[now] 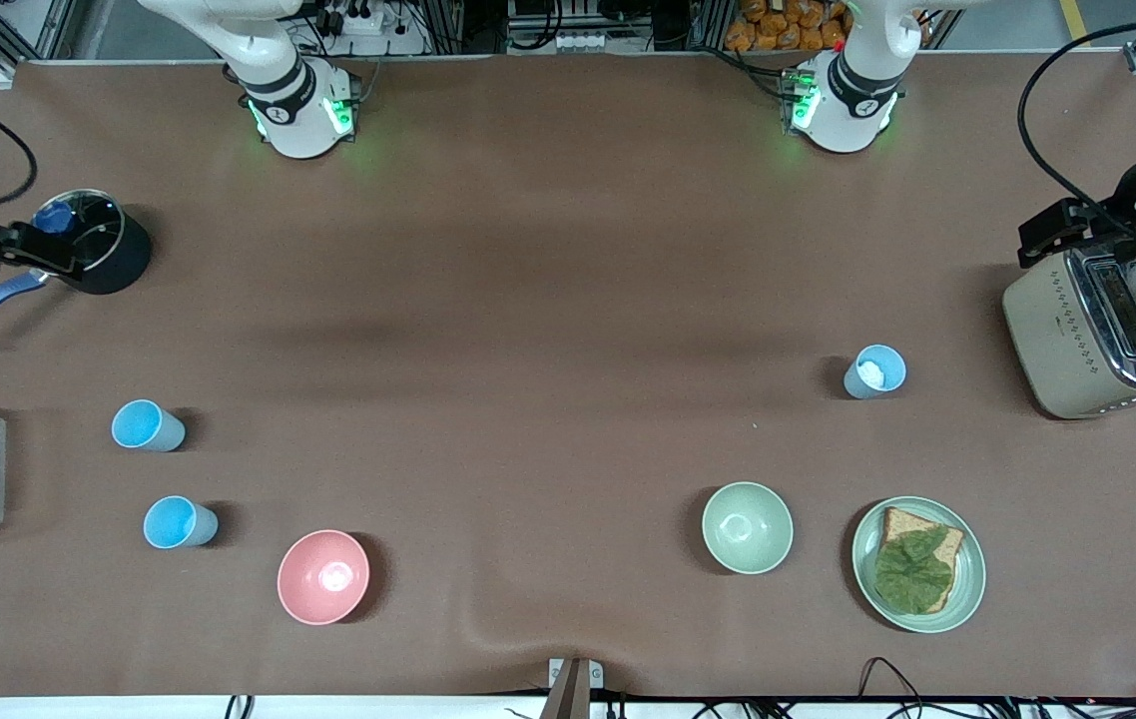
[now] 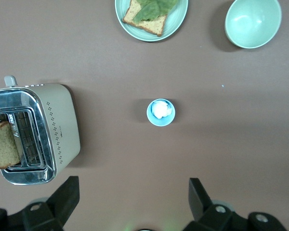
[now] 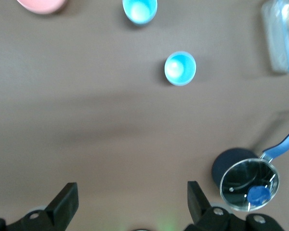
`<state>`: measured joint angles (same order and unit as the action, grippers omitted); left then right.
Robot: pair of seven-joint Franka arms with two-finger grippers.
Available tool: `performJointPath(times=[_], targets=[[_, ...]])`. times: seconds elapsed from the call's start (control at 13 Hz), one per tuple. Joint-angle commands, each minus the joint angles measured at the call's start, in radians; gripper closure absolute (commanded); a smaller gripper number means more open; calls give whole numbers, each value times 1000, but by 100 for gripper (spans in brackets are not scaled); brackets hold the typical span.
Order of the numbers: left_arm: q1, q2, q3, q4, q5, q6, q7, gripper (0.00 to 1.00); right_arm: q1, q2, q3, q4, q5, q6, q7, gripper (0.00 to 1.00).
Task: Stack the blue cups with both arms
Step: 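Grasp a blue cup with the right gripper while the left gripper grasps another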
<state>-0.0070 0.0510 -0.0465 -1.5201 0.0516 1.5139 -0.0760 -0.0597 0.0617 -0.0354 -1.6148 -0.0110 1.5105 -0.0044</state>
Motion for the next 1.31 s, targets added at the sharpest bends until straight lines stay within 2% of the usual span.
performJointPath(times=[0.0,0.31,0.54,0.69,0.92,1.23], targets=[[79,0,-3,-198,-7,267,33,0,-34,148,3,18,0,43,0,0],[90,10,-9,-535,-15,680,33,0,-35,355,3,52,-1,150,4,0],[85,30,-9,-731,-15,929,33,0,-42,444,3,68,-33,201,-52,0],[76,88,-29,-733,-15,951,32,0,-46,489,3,101,-40,218,-123,0],[78,150,-30,-735,-15,980,27,6,-48,539,3,115,-41,267,-146,0],[81,191,-30,-739,-19,985,22,22,-51,596,2,115,-43,359,-189,0]])
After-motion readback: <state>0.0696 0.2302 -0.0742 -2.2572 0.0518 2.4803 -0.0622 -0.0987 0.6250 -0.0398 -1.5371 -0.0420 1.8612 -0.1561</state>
